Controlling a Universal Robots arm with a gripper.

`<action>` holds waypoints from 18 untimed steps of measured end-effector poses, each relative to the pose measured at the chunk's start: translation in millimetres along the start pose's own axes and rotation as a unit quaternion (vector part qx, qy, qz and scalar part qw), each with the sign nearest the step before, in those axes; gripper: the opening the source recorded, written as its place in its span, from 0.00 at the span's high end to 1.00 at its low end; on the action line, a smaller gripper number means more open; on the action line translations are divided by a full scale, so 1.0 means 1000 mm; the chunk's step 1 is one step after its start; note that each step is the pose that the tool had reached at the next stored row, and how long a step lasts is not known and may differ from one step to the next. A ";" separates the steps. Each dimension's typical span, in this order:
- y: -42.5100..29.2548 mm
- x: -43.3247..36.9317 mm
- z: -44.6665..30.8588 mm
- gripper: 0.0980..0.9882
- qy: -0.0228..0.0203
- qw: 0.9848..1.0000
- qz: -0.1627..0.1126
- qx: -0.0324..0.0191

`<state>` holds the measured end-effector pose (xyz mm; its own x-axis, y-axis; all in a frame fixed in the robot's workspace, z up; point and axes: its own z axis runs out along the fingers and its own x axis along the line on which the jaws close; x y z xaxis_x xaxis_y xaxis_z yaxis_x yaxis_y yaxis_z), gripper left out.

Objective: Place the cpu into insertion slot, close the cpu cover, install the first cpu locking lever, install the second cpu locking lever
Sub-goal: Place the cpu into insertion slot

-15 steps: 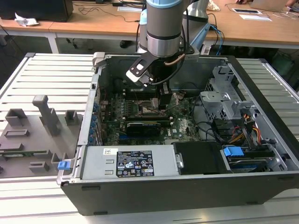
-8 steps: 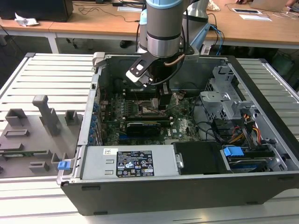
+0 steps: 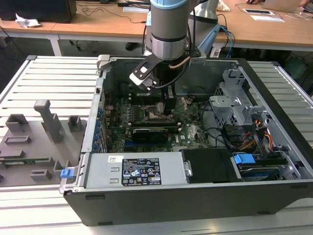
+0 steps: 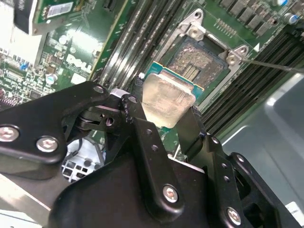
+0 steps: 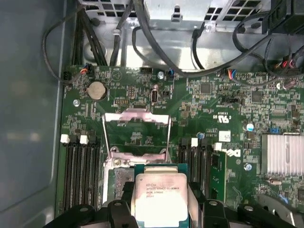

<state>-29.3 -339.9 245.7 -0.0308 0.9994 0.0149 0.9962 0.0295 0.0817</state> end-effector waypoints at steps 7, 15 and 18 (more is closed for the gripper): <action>-0.0012 0.0107 0.0088 0.52 -0.002 1.000 0.020 0.000; -0.0021 0.0112 0.0112 0.52 0.001 1.000 0.020 0.000; -0.0022 0.0112 0.0125 0.52 0.001 1.000 0.020 0.000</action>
<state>-30.8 -328.6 233.3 0.0087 0.9997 0.0209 0.9966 -0.0104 0.0817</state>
